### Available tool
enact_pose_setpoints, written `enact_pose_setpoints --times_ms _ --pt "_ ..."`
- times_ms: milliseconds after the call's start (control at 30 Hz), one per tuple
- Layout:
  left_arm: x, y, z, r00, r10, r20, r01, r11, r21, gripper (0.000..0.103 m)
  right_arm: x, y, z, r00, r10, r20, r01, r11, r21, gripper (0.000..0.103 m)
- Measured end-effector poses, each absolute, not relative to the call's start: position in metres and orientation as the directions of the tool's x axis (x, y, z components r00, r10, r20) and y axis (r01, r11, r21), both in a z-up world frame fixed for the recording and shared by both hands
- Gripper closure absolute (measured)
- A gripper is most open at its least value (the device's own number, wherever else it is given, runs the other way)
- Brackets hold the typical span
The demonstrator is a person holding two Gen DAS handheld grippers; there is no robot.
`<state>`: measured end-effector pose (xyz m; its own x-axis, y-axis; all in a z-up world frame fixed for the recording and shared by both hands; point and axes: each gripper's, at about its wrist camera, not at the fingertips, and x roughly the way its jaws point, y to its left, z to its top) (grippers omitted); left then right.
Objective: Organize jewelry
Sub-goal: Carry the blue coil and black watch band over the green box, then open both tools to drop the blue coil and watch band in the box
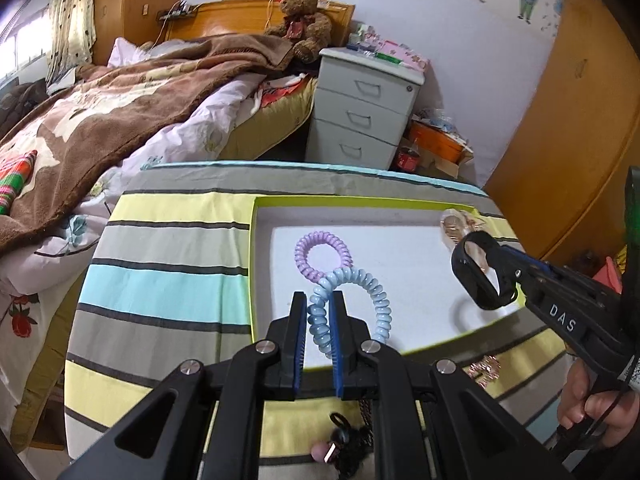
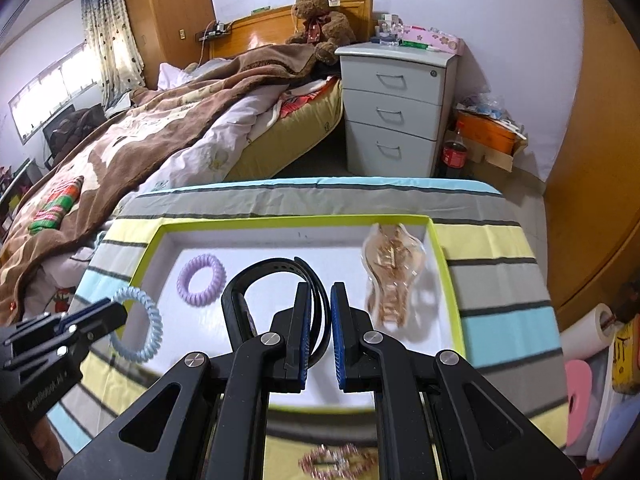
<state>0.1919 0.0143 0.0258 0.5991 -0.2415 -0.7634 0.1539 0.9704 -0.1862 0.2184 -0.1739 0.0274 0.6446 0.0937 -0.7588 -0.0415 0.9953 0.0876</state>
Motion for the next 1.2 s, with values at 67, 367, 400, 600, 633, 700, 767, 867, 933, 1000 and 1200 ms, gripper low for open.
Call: enact_pose_setpoints --times_ms 67,367,400,600,633,700,767,867,933,1000,1200 --pt "0.198 0.013 0.023 0.594 -0.244 -0.767 0.150 0.970 -0.192 0.091 0.227 -0.172 0.024 0.639 0.092 -0.764 -0.039 0.995 0.088 0.093" --pt "0.214 0.008 0.005 0.563 -0.225 -0.795 0.142 0.974 -0.175 0.091 0.259 -0.167 0.009 0.611 0.088 -0.787 -0.025 0.995 0.092 0.093" --pt "0.215 0.008 0.002 0.558 -0.222 -0.800 0.139 0.975 -0.174 0.091 0.261 -0.167 0.008 0.609 0.088 -0.789 -0.025 0.995 0.092 0.093" --pt "0.224 0.007 -0.009 0.536 -0.212 -0.817 0.130 0.977 -0.168 0.091 0.273 -0.165 -0.004 0.586 0.086 -0.806 -0.021 0.996 0.091 0.093" --pt "0.225 0.007 -0.011 0.532 -0.210 -0.820 0.129 0.977 -0.167 0.091 0.274 -0.165 -0.005 0.583 0.087 -0.808 -0.021 0.996 0.092 0.093" --pt "0.227 0.006 -0.014 0.527 -0.209 -0.824 0.126 0.978 -0.167 0.091 0.275 -0.164 -0.007 0.581 0.087 -0.809 -0.024 0.996 0.089 0.093" --pt "0.229 0.006 -0.016 0.524 -0.207 -0.826 0.123 0.978 -0.167 0.091 0.276 -0.164 -0.009 0.578 0.084 -0.812 -0.025 0.996 0.086 0.093" --pt "0.230 0.007 -0.018 0.521 -0.209 -0.827 0.121 0.978 -0.171 0.091 0.279 -0.163 -0.012 0.572 0.081 -0.816 -0.026 0.996 0.080 0.093" --pt "0.231 0.006 -0.019 0.520 -0.210 -0.828 0.124 0.978 -0.170 0.091 0.279 -0.162 -0.015 0.569 0.079 -0.819 -0.027 0.997 0.078 0.093" --pt "0.231 0.006 -0.019 0.518 -0.211 -0.829 0.126 0.977 -0.170 0.091 0.279 -0.162 -0.016 0.569 0.076 -0.819 -0.028 0.997 0.073 0.093" --pt "0.232 0.005 -0.021 0.518 -0.212 -0.829 0.127 0.977 -0.171 0.091 0.280 -0.163 -0.016 0.568 0.078 -0.819 -0.030 0.997 0.074 0.092"
